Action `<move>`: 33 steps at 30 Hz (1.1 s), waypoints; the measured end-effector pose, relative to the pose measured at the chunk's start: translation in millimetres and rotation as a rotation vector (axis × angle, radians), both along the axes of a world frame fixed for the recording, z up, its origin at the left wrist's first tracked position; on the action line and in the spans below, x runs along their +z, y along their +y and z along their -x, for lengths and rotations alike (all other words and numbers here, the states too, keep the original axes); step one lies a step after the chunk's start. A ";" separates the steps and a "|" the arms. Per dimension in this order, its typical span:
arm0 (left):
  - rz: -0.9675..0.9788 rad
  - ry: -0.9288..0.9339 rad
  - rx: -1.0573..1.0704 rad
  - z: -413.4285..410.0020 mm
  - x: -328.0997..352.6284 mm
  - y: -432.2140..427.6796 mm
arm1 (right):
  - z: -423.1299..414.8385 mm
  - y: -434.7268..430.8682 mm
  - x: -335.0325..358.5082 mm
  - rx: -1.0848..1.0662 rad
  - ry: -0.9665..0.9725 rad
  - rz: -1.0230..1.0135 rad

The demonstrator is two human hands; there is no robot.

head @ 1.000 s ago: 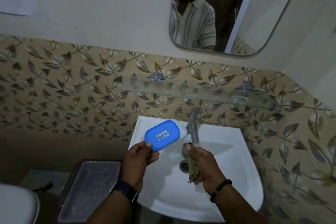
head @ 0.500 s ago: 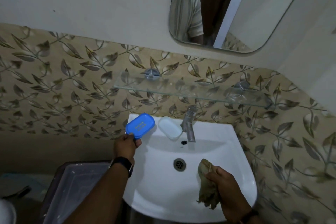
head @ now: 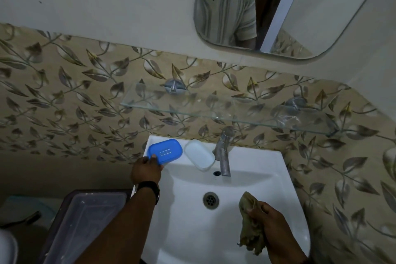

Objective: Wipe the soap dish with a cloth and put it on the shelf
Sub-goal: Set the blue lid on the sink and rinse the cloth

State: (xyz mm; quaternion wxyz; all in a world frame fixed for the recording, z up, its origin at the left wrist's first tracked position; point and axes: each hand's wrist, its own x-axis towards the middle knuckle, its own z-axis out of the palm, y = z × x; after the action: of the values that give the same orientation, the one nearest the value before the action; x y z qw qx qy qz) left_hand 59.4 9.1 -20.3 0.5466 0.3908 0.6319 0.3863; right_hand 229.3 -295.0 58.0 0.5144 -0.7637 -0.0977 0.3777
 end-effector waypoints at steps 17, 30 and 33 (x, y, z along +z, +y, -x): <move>-0.203 -0.147 -0.567 -21.1 39.8 -129.8 | 11.2 27.7 18.4 0.054 0.047 -0.138; -0.181 -0.256 -1.052 -67.9 76.7 -167.0 | -35.9 -20.3 20.2 0.008 -0.305 -0.167; -0.395 -0.088 -1.081 -92.5 82.8 -166.4 | -55.2 -25.7 13.3 -0.010 -0.511 -0.049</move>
State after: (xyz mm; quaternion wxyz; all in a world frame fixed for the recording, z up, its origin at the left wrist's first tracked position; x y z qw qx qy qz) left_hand 151.8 -157.3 62.5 0.6088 0.7364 0.2349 0.1787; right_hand 284.5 -320.7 71.3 0.4933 -0.8221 -0.2299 0.1672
